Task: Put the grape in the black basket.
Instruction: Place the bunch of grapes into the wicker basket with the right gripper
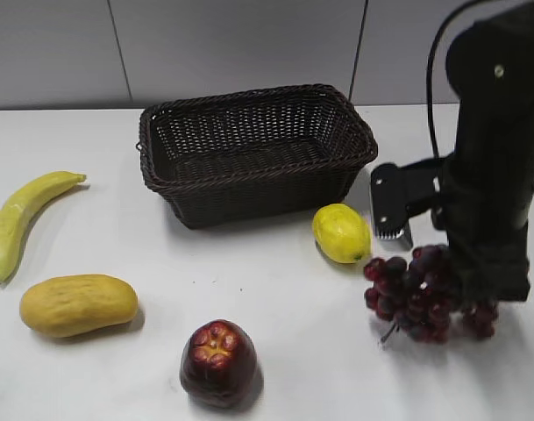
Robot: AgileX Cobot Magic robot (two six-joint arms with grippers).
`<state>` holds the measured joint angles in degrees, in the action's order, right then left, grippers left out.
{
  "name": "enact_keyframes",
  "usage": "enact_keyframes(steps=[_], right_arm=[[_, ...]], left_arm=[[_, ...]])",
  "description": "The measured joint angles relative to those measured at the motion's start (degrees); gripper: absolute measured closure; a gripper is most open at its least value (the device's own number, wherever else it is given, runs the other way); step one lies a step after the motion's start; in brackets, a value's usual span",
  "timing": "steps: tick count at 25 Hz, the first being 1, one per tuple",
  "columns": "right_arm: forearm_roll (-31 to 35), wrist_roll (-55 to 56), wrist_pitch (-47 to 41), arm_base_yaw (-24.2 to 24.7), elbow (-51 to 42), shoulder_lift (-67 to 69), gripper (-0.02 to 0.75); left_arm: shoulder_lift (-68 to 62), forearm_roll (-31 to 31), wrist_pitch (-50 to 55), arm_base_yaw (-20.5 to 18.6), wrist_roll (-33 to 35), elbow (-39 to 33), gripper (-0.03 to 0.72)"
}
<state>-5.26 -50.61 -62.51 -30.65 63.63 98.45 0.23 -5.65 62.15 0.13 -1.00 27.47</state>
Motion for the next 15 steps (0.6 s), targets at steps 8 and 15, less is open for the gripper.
enact_keyframes(steps=[8,15], right_arm=[[-5.35,-4.18,-5.25,0.06,26.35,1.05,0.483],[-3.71,-9.45,-5.36,0.06,51.97,12.99,0.484]], left_arm=[[0.0,0.0,0.0,0.0,0.0,0.0,0.471],[0.0,0.0,0.0,0.0,0.0,0.0,0.471]])
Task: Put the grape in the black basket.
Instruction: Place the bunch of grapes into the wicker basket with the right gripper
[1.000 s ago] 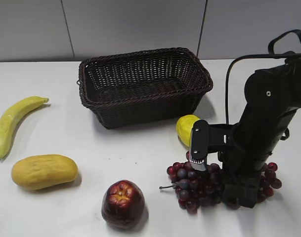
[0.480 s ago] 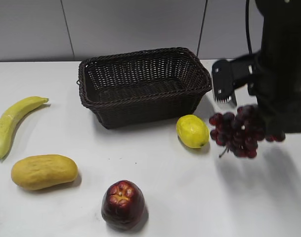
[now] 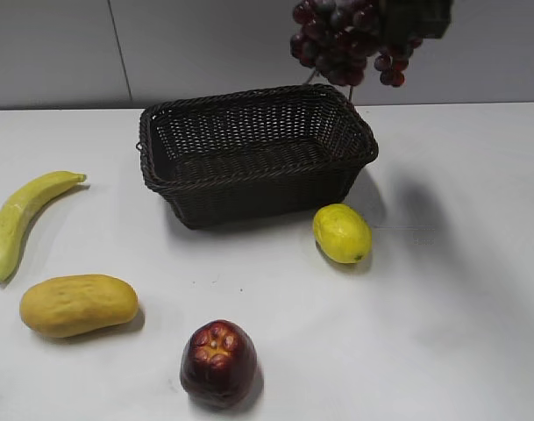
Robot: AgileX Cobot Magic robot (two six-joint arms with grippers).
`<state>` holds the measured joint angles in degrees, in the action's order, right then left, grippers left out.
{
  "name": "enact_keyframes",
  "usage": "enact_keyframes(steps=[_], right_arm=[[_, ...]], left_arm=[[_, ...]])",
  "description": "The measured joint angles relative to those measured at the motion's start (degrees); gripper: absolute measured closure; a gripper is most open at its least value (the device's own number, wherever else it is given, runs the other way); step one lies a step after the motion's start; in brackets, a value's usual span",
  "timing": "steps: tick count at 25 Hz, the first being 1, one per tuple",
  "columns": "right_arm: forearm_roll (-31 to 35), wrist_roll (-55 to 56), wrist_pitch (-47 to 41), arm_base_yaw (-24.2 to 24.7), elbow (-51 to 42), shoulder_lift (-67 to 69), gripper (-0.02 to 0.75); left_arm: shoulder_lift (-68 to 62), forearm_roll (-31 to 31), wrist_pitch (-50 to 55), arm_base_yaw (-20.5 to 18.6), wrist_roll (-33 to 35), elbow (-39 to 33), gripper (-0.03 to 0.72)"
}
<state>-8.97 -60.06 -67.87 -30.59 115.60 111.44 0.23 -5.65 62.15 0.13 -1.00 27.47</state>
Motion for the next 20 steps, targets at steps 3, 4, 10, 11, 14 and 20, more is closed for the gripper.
enact_keyframes(steps=[3,4,10,11,14,20], right_arm=[[3.99,-0.48,0.46,0.0,8.67,6.86,0.484],[5.49,-0.6,1.63,0.0,10.73,9.01,0.484],[8.97,-1.43,10.96,-1.28,13.87,18.05,0.493],[8.97,-1.46,11.58,-1.45,13.87,19.49,0.493],[9.72,-1.5,13.56,-1.78,13.55,23.05,0.493],[15.25,-1.5,14.12,-1.78,11.68,25.6,0.493]], left_arm=[[0.0,0.0,0.0,0.0,0.0,0.0,0.471],[0.0,0.0,0.0,0.0,0.0,0.0,0.471],[0.0,0.0,0.0,0.0,0.0,0.0,0.471],[0.0,0.0,0.0,0.0,0.0,0.0,0.471],[0.0,0.0,0.0,0.0,0.0,0.0,0.471],[0.0,0.0,0.0,0.0,0.0,0.0,0.471]])
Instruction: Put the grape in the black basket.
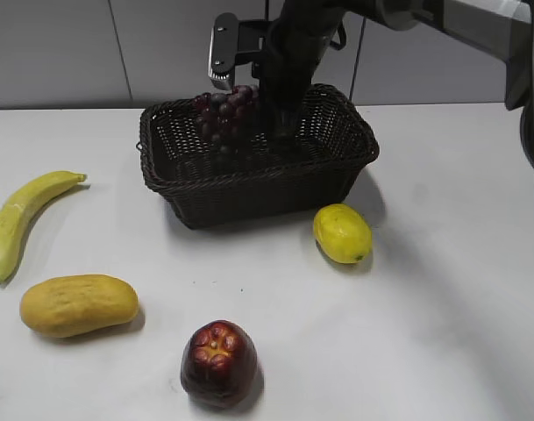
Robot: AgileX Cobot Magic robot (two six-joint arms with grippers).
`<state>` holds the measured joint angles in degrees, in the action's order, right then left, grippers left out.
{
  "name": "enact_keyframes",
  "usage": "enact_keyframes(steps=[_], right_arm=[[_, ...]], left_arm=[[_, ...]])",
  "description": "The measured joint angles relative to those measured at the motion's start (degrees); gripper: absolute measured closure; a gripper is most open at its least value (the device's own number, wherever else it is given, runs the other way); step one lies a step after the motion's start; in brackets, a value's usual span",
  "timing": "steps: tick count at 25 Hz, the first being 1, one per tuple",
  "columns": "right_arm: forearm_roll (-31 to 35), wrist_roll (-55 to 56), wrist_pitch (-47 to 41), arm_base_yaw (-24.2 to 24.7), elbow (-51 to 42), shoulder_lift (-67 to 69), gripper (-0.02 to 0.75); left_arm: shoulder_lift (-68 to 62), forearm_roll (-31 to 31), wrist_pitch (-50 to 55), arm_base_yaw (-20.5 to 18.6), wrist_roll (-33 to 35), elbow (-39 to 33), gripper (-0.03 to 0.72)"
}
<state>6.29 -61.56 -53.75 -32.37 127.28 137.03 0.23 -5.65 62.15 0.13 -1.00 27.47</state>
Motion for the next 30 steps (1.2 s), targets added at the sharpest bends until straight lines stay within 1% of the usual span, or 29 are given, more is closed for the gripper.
enact_keyframes(steps=[2,3,7,8,10,13,16,22,24,26,28,30], right_arm=[[1.17,0.0,-0.05,0.0,-0.91,0.0,0.489],[1.22,0.0,-0.18,0.0,-1.56,0.0,0.453],[1.22,0.22,-0.3,0.0,-4.63,-0.9,0.174],[1.08,0.82,-0.3,0.0,-5.27,-1.44,0.127],[-0.1,2.59,-0.24,0.0,-6.19,-2.89,0.092],[-1.81,7.25,-0.24,0.56,-7.41,-6.54,0.088],[-1.9,15.45,-0.19,2.61,-8.78,-11.55,0.094],[-2.96,33.42,-2.75,12.21,-13.43,-22.17,0.167],[-3.92,41.69,-5.56,15.31,-14.22,-25.08,0.177],[-5.77,49.49,-10.74,17.55,-14.41,-27.71,0.181],[-7.4,54.4,-13.93,19.91,-14.73,-29.51,0.182],[-7.71,57.6,-14.1,21.9,-16.25,-31.68,0.183]], left_arm=[[0.0,0.0,0.0,0.0,0.0,0.0,0.471],[0.0,0.0,0.0,0.0,0.0,0.0,0.471],[0.0,0.0,0.0,0.0,0.0,0.0,0.471],[0.0,0.0,0.0,0.0,0.0,0.0,0.471],[0.0,0.0,0.0,0.0,0.0,0.0,0.471],[0.0,0.0,0.0,0.0,0.0,0.0,0.471],[0.0,0.0,0.0,0.0,0.0,0.0,0.471],[0.0,0.0,0.0,0.0,0.0,0.0,0.471],[0.0,0.0,0.0,0.0,0.0,0.0,0.471],[0.0,0.0,0.0,0.0,0.0,0.0,0.471],[0.0,0.0,0.0,0.0,0.0,0.0,0.471],[0.0,0.0,0.0,0.0,0.0,0.0,0.471]])
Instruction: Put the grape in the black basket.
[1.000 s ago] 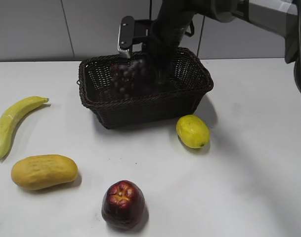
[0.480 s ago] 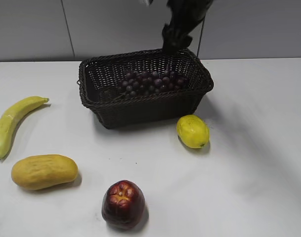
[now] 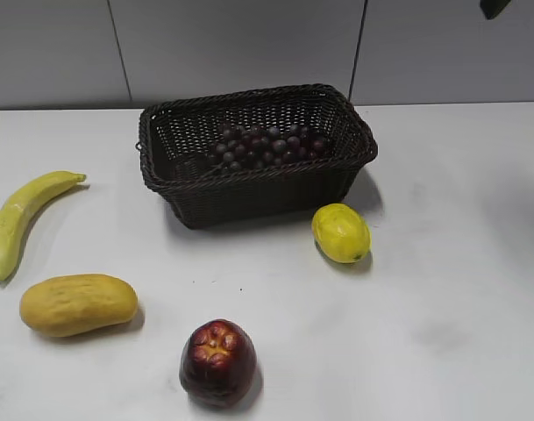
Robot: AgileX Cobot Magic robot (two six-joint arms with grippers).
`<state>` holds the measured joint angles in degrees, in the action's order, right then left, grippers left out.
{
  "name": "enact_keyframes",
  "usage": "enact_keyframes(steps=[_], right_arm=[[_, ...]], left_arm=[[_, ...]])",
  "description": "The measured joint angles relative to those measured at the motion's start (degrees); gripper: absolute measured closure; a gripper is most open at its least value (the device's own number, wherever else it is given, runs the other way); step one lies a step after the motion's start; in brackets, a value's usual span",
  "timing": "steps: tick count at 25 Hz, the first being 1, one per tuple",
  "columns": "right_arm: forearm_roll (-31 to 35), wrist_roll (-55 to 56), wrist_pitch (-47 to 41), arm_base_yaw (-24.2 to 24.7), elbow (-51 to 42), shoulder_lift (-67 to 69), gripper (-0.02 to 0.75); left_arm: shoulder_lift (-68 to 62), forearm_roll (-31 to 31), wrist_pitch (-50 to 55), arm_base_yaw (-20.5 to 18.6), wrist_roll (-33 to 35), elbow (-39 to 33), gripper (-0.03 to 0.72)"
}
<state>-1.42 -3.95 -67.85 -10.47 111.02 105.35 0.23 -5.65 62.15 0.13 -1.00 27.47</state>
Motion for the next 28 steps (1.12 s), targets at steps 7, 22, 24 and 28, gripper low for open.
enact_keyframes(steps=[7,22,24,28], right_arm=[[-1.3,2.96,0.0,2.61,-14.16,-13.15,0.186],[1.93,3.95,8.31,2.61,-61.54,-51.1,0.186],[1.95,3.95,9.32,2.61,-67.03,-55.28,0.186],[2.0,3.95,9.68,2.61,-75.39,-62.24,0.186]], left_arm=[[0.0,0.0,0.0,0.0,0.0,0.0,0.471],[0.0,0.0,0.0,0.0,0.0,0.0,0.471],[0.0,0.0,0.0,0.0,0.0,0.0,0.471],[0.0,0.0,0.0,0.0,0.0,0.0,0.471]])
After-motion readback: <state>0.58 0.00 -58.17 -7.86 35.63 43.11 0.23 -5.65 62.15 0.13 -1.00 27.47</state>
